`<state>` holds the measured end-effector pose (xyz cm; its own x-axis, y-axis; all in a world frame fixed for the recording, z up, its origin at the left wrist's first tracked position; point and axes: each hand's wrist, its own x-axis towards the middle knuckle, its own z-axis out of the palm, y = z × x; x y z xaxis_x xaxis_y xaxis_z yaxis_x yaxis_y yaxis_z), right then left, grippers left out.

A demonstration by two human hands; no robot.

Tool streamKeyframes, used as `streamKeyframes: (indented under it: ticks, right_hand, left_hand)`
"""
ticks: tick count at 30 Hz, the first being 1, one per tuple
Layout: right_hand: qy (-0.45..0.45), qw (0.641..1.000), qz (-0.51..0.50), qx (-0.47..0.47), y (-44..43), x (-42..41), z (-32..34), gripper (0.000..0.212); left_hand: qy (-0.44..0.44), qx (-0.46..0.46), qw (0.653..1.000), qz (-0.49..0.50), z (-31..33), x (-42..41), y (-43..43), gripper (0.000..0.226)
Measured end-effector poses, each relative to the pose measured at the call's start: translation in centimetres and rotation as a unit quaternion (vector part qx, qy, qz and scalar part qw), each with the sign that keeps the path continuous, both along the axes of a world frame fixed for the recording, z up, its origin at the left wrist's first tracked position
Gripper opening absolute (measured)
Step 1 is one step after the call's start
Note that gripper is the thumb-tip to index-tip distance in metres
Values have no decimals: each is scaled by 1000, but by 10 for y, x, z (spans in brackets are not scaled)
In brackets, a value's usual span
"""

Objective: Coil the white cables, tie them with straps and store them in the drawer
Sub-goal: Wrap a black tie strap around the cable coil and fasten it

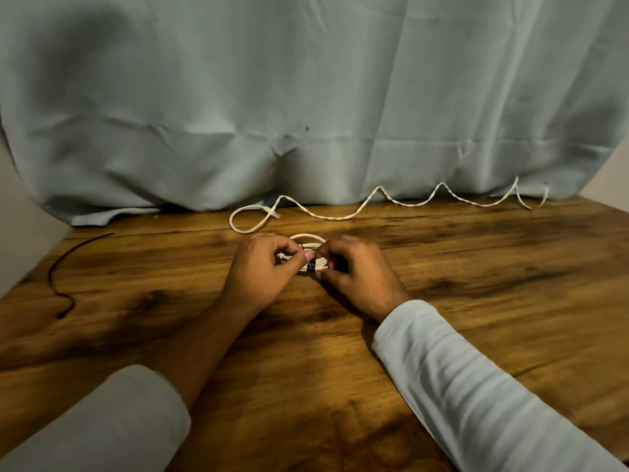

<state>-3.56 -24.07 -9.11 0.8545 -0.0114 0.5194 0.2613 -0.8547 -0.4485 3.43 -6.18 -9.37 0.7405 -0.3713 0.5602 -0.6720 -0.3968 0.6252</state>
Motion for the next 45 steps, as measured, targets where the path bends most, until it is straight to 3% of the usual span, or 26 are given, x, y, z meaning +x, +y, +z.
streamKeyframes:
  ticks: [4,14,26,31,37,45]
  right_hand:
    - [12,1000,-1,-24,2,-1,1,29]
    - [12,998,27,-61,2,0,2,23]
    - [6,995,30,-94,5,-2,3,21]
    - [10,994,26,-106,6,-2,2,21]
    - [3,999,28,-21,4,-6,-2,20]
    - [-9,1000,23,2,-1,-4,-3,22]
  left_hand:
    - [18,-13,1000,-20,0,-3,-1,5]
    - [-17,30,999,-28,-2,1,-2,16]
    - [5,28,1000,4,-4,1,-6,24]
    - [10,32,999,19,-4,0,-8,17]
    - [95,-53,991,-75,-9,14,1,13]
    - [208,-128,961,-126,-6,13,2,5]
